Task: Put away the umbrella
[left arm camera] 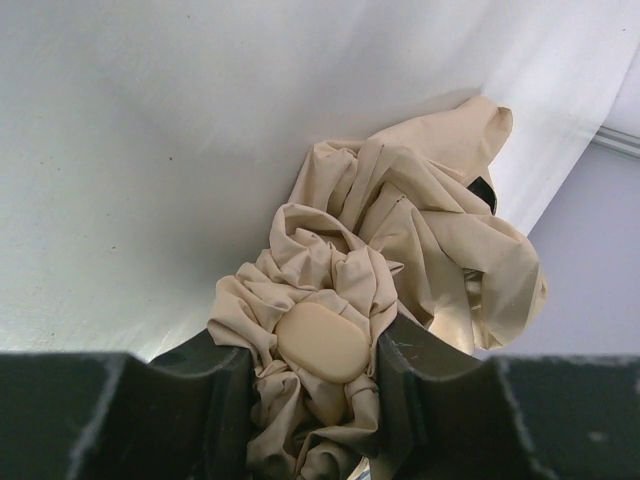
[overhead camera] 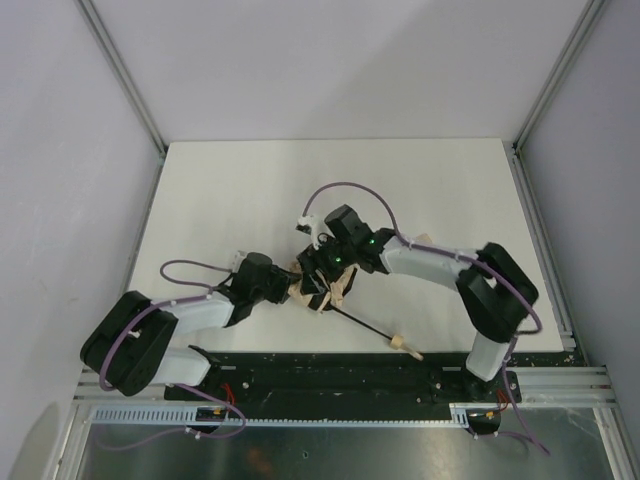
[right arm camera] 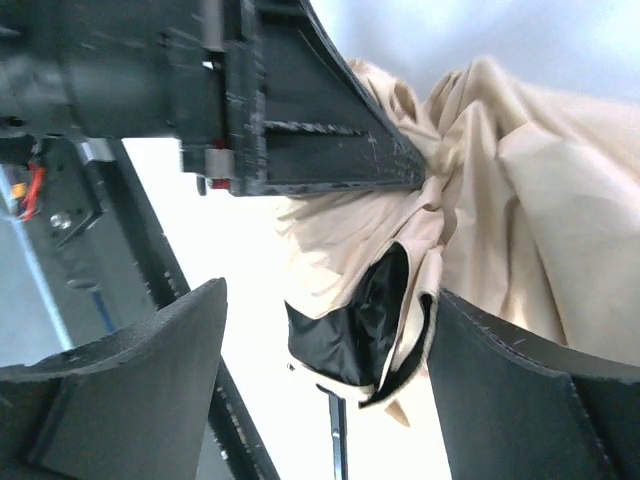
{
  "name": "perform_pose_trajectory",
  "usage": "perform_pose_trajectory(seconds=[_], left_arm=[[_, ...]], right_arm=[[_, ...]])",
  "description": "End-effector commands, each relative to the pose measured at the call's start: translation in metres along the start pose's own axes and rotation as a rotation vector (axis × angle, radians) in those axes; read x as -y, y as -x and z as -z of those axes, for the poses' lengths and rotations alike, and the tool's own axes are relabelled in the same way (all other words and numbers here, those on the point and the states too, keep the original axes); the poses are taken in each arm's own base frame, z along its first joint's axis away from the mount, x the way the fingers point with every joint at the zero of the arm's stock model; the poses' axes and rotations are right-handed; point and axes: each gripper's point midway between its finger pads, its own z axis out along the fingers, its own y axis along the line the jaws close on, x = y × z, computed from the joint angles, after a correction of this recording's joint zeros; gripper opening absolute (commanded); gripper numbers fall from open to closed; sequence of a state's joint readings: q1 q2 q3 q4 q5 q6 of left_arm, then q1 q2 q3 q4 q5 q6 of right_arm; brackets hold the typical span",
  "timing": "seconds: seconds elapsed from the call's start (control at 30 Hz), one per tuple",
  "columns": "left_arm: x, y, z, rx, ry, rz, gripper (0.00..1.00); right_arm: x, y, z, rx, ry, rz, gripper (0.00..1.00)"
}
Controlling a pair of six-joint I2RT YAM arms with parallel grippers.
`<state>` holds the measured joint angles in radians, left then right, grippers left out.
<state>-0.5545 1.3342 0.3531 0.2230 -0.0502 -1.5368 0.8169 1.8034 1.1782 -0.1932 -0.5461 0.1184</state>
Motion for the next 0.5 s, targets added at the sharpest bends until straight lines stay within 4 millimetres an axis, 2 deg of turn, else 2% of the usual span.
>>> perform_pose_trajectory(seconds=[0.0, 0.1, 0.17, 0.3, 0.47], left_arm=[[-0.070, 0.014, 0.003, 0.074, 0.223, -0.100, 0.00], [-0.073, 0.010, 0.004, 0.051, 0.241, -0.094, 0.00], [-0.077, 0.008, 0.006, 0.040, 0.272, -0.089, 0.00], [-0.084, 0.005, 0.008, 0.022, 0.320, -0.076, 0.00], [-0.086, -0.001, 0.009, -0.008, 0.342, -0.059, 0.00]], right_arm=[[0.011, 0.030, 0.036, 0.093, -0.371, 0.303, 0.80], [0.001, 0.036, 0.045, 0.138, -0.524, 0.503, 0.83], [-0.009, 0.034, 0.042, 0.154, -0.585, 0.623, 0.85], [-0.014, 0.024, 0.028, 0.131, -0.669, 0.755, 0.85], [-0.018, 0.012, 0.003, 0.118, -0.689, 0.821, 0.82]])
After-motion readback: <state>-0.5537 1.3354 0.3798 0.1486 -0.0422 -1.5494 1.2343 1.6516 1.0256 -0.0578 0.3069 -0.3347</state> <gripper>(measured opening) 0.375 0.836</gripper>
